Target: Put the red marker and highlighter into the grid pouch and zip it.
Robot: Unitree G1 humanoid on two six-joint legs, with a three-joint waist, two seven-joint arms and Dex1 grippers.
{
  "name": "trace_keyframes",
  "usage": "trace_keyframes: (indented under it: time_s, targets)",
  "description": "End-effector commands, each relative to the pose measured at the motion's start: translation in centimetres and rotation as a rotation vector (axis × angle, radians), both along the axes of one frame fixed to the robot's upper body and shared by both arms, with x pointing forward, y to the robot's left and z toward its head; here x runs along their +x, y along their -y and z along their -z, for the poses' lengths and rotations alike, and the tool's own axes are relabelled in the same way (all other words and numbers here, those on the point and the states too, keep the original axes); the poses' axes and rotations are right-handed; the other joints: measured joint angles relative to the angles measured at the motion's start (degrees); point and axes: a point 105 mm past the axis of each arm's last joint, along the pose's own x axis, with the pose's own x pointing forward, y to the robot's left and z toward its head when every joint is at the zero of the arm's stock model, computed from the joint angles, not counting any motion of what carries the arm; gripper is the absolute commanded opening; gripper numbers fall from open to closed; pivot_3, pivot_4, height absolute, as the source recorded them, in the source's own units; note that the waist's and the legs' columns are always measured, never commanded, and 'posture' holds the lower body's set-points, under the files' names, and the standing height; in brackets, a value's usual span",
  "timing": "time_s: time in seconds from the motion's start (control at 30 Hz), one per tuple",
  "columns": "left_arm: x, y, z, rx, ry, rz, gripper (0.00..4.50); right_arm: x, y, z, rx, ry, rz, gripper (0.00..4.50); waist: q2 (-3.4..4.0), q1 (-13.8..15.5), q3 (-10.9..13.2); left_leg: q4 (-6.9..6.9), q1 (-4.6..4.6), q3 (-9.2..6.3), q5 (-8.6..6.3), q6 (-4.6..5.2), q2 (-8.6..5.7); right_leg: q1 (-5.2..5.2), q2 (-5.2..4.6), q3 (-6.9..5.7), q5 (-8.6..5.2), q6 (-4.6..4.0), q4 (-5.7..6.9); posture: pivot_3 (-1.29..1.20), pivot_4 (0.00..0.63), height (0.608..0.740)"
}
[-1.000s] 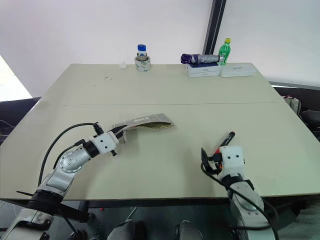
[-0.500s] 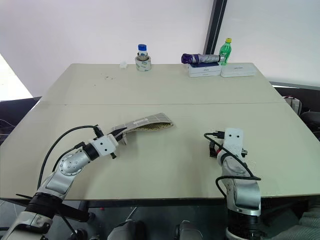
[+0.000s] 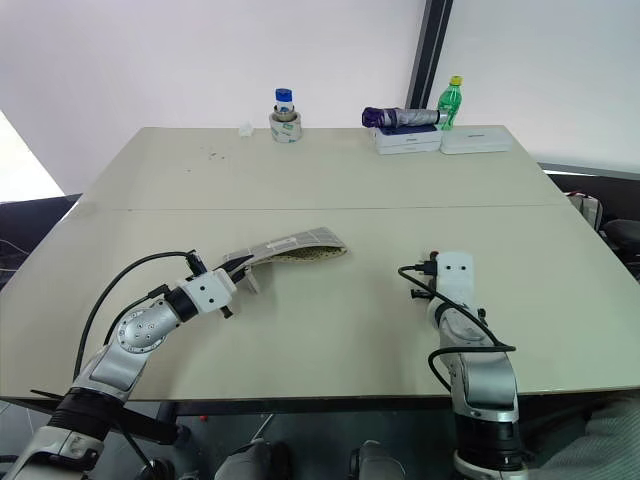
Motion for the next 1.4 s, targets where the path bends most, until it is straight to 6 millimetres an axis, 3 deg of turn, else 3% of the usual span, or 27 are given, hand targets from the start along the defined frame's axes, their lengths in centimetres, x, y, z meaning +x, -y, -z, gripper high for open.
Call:
trace_keyframes:
  time_s: [0.03, 0.17, 0.33, 0.43, 0.6, 0.83, 1.1, 1.23, 1.4]
  targets:
    - [0.1, 0.4, -1.5, -0.001, 0.060, 0.020, 0.00, 0.8, -4.6, -6.3, -0.099, 0.275, -0.425, 0.36, 0.04, -0.07, 0.02, 0.00, 0.00, 0.00, 0.00, 0.01, 0.00, -0.01, 0.01, 0.00, 0.00, 0.01, 0.00, 0.00, 0.150, 0.738]
    - [0.2, 0.4, -1.6, 0.000, 0.061, 0.023, 0.00, -0.5, -6.9, -8.5, -0.116, 0.347, -0.718, 0.36, 0.01, 0.09, 0.01, -0.04, 0.02, -0.02, 0.00, 0.00, 0.02, -0.02, 0.13, -0.01, 0.00, 0.02, 0.00, 0.00, 0.150, 0.738]
    - [0.4, 0.7, -1.9, -0.005, 0.073, 0.026, 0.00, -2.9, -11.4, -5.3, -0.361, 0.276, -1.039, 0.36, 0.01, 0.23, 0.02, 0.00, 0.01, 0.02, 0.07, -0.12, 0.03, -0.01, 0.07, -0.02, -0.01, 0.03, -0.01, 0.00, 0.150, 0.738]
    - [0.3, 0.9, -2.0, -0.007, 0.075, 0.029, 0.00, -2.7, -12.1, -5.0, -0.373, 0.293, -1.047, 0.36, 0.00, 0.27, 0.02, 0.02, 0.01, 0.02, 0.08, -0.14, 0.02, -0.01, 0.03, -0.02, -0.01, 0.03, -0.01, 0.00, 0.150, 0.738]
    - [-0.2, 1.1, -1.8, -0.011, 0.069, 0.040, 0.00, -0.2, -11.4, -4.7, -0.458, 0.285, -0.915, 0.36, 0.00, 0.29, 0.02, 0.12, 0.01, 0.02, 0.16, -0.26, 0.02, 0.03, 0.01, -0.02, -0.01, 0.03, 0.00, 0.00, 0.150, 0.738]
    - [-0.3, 1.4, -1.8, -0.015, 0.067, 0.054, 0.00, 0.8, -12.0, -4.2, -0.565, 0.284, -0.916, 0.36, 0.00, 0.25, 0.02, 0.10, 0.00, 0.06, 0.16, -0.27, 0.02, 0.02, 0.01, -0.02, -0.01, 0.03, 0.01, 0.00, 0.150, 0.738]
    - [-0.6, 2.5, -1.5, 0.004, 0.052, 0.114, 0.00, 1.2, -15.1, -5.9, -0.845, 0.423, -1.054, 0.36, 0.00, 0.16, 0.02, 0.10, 0.01, 0.10, 0.17, -0.28, 0.03, -0.01, 0.02, -0.02, -0.01, 0.03, 0.03, 0.00, 0.150, 0.738]
    - [-1.4, 3.8, -1.9, -0.021, 0.041, 0.193, 0.00, 1.1, -17.1, -5.7, -0.978, 0.492, -1.131, 0.36, 0.00, 0.24, 0.02, 0.11, 0.01, 0.14, 0.17, -0.28, 0.03, -0.01, 0.01, -0.02, -0.01, 0.03, 0.03, 0.00, 0.150, 0.738]
    - [-1.8, 3.9, -2.7, -0.031, 0.052, 0.217, 0.00, 0.6, -17.9, -4.9, -1.032, 0.516, -1.209, 0.36, 0.00, 0.23, 0.02, 0.12, 0.00, 0.16, 0.17, -0.29, 0.03, -0.01, 0.01, -0.01, -0.01, 0.03, 0.05, 0.00, 0.150, 0.738]
